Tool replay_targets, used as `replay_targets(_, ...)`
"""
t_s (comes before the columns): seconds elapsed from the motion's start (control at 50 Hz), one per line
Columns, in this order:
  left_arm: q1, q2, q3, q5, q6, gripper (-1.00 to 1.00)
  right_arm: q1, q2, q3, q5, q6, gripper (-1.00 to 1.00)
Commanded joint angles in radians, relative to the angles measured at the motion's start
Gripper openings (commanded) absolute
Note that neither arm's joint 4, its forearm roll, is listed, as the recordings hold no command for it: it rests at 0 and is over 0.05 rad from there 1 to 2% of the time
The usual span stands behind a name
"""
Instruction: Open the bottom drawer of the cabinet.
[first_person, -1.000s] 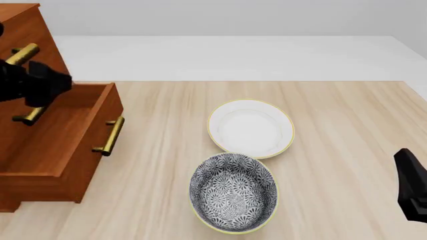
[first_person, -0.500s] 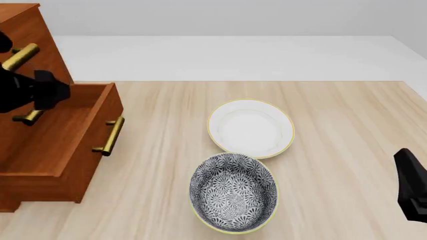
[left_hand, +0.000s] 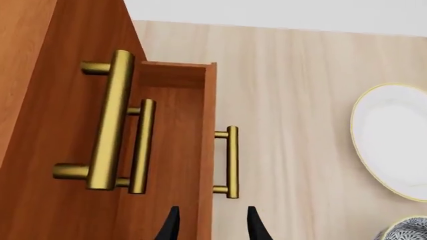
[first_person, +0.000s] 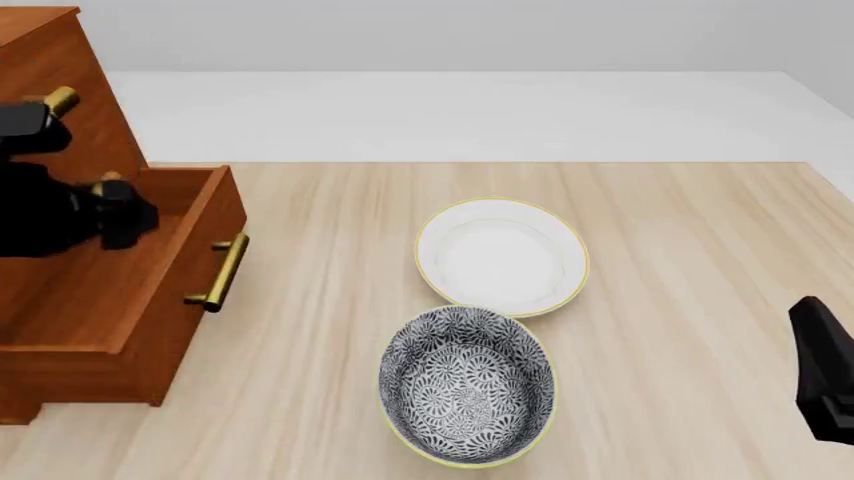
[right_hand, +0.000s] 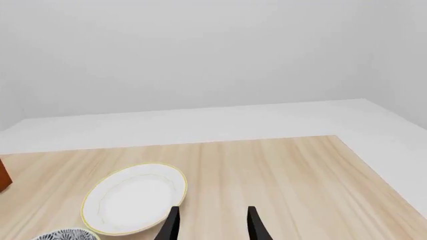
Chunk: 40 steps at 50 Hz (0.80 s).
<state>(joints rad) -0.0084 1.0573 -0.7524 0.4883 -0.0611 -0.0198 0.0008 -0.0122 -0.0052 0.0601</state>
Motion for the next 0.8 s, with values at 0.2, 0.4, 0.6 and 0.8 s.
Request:
replay_targets(0.2, 0.006, 0.051, 0.077, -0.084, -0.002, 1.00, -0.003, 0.000, 0.000, -0.001, 0.001, 1.00)
replay_targets(0.4, 0.011, 0.084, 0.110, -0.129, -0.003, 1.00, -0.004, 0.000, -0.003, 0.002, 0.002, 1.00)
replay_targets(0.6, 0.014, 0.117, 0.125, -0.164, -0.006, 1.00, -0.006, 0.000, -0.001, 0.000, 0.001, 1.00)
replay_targets(0.8, 0.007, 0.159, 0.146, -0.207, -0.009, 1.00, -0.007, 0.000, -0.002, 0.000, 0.003, 1.00)
